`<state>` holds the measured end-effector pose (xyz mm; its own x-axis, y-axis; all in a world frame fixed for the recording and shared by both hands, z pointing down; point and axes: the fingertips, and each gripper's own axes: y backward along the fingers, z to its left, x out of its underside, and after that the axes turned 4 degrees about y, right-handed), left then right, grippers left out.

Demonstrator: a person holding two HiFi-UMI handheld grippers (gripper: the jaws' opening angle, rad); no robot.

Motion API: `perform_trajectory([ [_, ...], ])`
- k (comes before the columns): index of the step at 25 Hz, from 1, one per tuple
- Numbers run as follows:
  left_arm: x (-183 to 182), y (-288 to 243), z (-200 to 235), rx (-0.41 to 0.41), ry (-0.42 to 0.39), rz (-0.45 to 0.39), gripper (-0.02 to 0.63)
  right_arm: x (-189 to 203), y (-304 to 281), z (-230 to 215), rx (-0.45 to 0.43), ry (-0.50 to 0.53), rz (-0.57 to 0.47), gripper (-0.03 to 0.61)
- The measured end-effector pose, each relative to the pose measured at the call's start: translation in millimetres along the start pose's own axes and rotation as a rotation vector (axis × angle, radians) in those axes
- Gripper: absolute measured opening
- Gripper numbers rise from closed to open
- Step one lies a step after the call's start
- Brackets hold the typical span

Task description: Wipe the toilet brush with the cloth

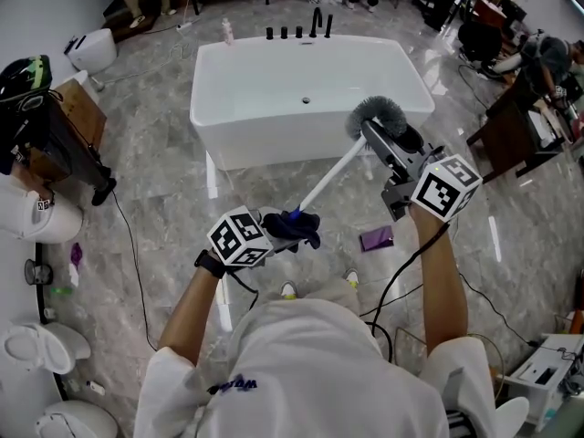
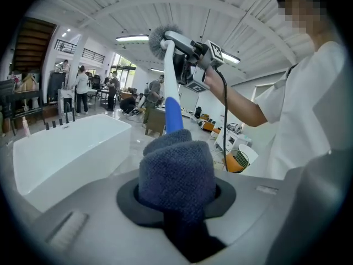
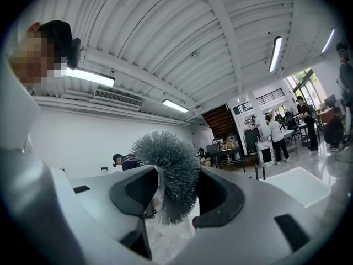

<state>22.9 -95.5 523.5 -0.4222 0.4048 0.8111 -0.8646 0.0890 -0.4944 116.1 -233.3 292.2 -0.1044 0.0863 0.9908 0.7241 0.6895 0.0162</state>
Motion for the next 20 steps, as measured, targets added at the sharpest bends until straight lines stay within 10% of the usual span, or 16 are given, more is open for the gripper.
perform_trajectory([
  [20,-8,-2,4,-0.031,-0.02,-0.017,0.117,23,-4,13,-0.012,-0.005,0.035,0.212],
])
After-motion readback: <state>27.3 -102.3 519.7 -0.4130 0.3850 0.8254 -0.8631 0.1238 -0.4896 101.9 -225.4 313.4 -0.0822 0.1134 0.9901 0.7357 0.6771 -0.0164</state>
